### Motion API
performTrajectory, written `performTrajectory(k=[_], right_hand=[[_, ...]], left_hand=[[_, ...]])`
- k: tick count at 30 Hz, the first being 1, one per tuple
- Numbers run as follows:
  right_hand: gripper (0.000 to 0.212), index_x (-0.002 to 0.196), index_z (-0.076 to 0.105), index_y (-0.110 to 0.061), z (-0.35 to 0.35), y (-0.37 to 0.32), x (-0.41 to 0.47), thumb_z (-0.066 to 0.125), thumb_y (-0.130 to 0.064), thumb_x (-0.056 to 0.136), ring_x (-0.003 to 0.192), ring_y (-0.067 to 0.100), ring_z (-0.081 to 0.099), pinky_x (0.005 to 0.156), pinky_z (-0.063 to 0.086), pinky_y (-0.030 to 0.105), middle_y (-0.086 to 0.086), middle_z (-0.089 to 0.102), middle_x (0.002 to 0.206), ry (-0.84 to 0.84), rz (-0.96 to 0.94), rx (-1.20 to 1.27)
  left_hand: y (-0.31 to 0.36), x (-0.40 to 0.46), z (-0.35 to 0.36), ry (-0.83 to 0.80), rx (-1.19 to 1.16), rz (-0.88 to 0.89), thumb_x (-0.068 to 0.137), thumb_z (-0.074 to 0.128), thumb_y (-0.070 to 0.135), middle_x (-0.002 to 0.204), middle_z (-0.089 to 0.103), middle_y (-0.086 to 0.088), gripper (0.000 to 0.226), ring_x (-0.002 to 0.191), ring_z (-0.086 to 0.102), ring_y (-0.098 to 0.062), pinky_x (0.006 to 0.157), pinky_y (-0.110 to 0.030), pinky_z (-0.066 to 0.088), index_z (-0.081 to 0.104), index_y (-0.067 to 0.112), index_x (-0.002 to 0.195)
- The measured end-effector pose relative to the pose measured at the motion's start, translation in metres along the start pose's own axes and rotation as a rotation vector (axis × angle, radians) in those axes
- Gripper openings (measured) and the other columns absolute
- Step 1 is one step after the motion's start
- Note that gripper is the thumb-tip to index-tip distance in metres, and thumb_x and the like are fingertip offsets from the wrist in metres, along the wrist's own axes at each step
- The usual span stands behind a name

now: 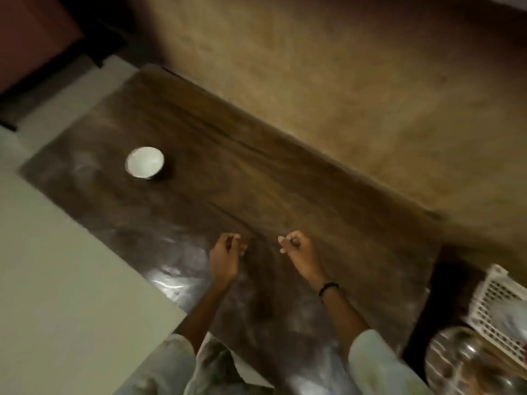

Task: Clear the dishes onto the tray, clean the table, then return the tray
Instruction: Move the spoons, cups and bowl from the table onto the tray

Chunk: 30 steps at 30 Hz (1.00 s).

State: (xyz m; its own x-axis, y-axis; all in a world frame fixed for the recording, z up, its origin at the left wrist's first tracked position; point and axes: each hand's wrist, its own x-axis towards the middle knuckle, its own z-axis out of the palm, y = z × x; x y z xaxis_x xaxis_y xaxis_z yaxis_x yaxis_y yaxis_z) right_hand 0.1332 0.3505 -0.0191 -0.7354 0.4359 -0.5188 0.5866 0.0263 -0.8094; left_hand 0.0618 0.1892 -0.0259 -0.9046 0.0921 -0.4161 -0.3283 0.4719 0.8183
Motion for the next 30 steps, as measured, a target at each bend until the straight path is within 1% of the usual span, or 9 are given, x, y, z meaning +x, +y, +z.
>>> performTrajectory(k=[2, 4, 8, 9, 12, 15, 18, 21, 30], right_hand=[[0.028, 0.070, 0.043, -0.017, 0.055, -0.037, 0.038, 0.059, -0.016, 0.092, 0.063, 0.013, 0.060, 0.058, 0.038, 0.021, -0.003, 0.052, 0.058, -0.068, -0.003, -0.019], [0.026, 0.071, 0.043, -0.014, 0.105, -0.070, 0.071, 0.059, -0.012, 0.092, 0.054, 0.000, 0.058, 0.050, 0.036, 0.010, 0.001, 0.051, 0.059, -0.136, -0.030, -0.042], [0.014, 0.081, 0.051, -0.012, 0.204, -0.116, 0.134, 0.060, -0.013, 0.091, 0.053, -0.002, 0.060, 0.058, 0.043, 0.013, 0.000, 0.058, 0.066, -0.254, -0.035, -0.097], [0.011, 0.083, 0.052, -0.012, 0.221, -0.123, 0.144, 0.061, -0.014, 0.090, 0.057, 0.002, 0.061, 0.063, 0.045, 0.018, 0.000, 0.060, 0.068, -0.278, -0.037, -0.111], [0.007, 0.091, 0.055, -0.009, 0.268, -0.141, 0.168, 0.060, -0.014, 0.091, 0.064, 0.010, 0.060, 0.066, 0.047, 0.021, 0.002, 0.061, 0.073, -0.331, -0.024, -0.109], [0.014, 0.101, 0.057, -0.005, 0.291, -0.151, 0.180, 0.059, -0.015, 0.092, 0.074, 0.017, 0.063, 0.074, 0.050, 0.026, 0.005, 0.063, 0.085, -0.347, 0.011, -0.070], [0.021, 0.108, 0.057, -0.003, 0.299, -0.151, 0.185, 0.059, -0.016, 0.092, 0.082, 0.019, 0.065, 0.080, 0.051, 0.032, 0.005, 0.064, 0.090, -0.314, 0.036, -0.064], [0.022, 0.111, 0.056, -0.003, 0.291, -0.149, 0.182, 0.057, -0.015, 0.093, 0.080, 0.017, 0.063, 0.072, 0.049, 0.023, 0.005, 0.062, 0.095, -0.285, 0.058, -0.047], [0.050, 0.137, 0.041, -0.015, 0.209, -0.105, 0.139, 0.055, -0.035, 0.093, 0.117, 0.021, 0.055, 0.099, 0.050, 0.045, 0.007, 0.054, 0.134, 0.027, 0.107, 0.074]], left_hand=[[-0.008, 0.054, -0.049, 0.052, -0.076, -0.053, 0.096, 0.051, 0.017, 0.074, 0.066, 0.001, 0.015, 0.063, 0.064, -0.002, 0.067, -0.025, 0.052, 0.062, 0.008, 0.098], [-0.008, 0.100, -0.091, 0.138, -0.099, -0.078, 0.096, 0.050, 0.014, 0.072, 0.063, 0.004, 0.015, 0.063, 0.062, -0.004, 0.066, -0.019, 0.051, 0.061, 0.004, 0.099], [-0.008, 0.194, -0.166, 0.283, -0.056, -0.115, 0.096, 0.049, 0.016, 0.079, 0.061, 0.000, 0.016, 0.066, 0.053, -0.002, 0.059, -0.002, 0.042, 0.058, 0.005, 0.103], [-0.009, 0.216, -0.178, 0.303, -0.059, -0.124, 0.096, 0.050, 0.020, 0.088, 0.065, -0.005, 0.021, 0.069, 0.058, -0.007, 0.065, -0.005, 0.046, 0.057, 0.004, 0.107], [-0.027, 0.285, -0.209, 0.329, -0.075, -0.213, 0.088, 0.054, 0.043, 0.113, 0.065, -0.017, 0.045, 0.093, 0.067, -0.034, 0.088, -0.046, 0.056, 0.052, 0.007, 0.115], [-0.041, 0.329, -0.217, 0.308, -0.072, -0.308, 0.077, 0.057, 0.052, 0.118, 0.064, -0.019, 0.063, 0.101, 0.066, -0.037, 0.085, -0.052, 0.056, 0.057, 0.003, 0.117], [-0.026, 0.336, -0.210, 0.231, 0.034, -0.273, 0.080, 0.059, 0.028, 0.114, 0.067, -0.022, 0.045, 0.102, 0.065, -0.036, 0.085, -0.052, 0.057, 0.063, -0.002, 0.114], [-0.014, 0.321, -0.203, 0.266, 0.075, -0.222, 0.080, 0.058, 0.012, 0.109, 0.068, -0.025, 0.036, 0.099, 0.066, -0.038, 0.085, -0.050, 0.057, 0.065, -0.006, 0.110], [-0.001, 0.195, -0.135, 0.147, 0.152, 0.028, 0.082, 0.061, 0.017, 0.094, 0.074, -0.020, 0.029, 0.084, 0.071, -0.031, 0.072, -0.043, 0.061, 0.070, -0.003, 0.101]])
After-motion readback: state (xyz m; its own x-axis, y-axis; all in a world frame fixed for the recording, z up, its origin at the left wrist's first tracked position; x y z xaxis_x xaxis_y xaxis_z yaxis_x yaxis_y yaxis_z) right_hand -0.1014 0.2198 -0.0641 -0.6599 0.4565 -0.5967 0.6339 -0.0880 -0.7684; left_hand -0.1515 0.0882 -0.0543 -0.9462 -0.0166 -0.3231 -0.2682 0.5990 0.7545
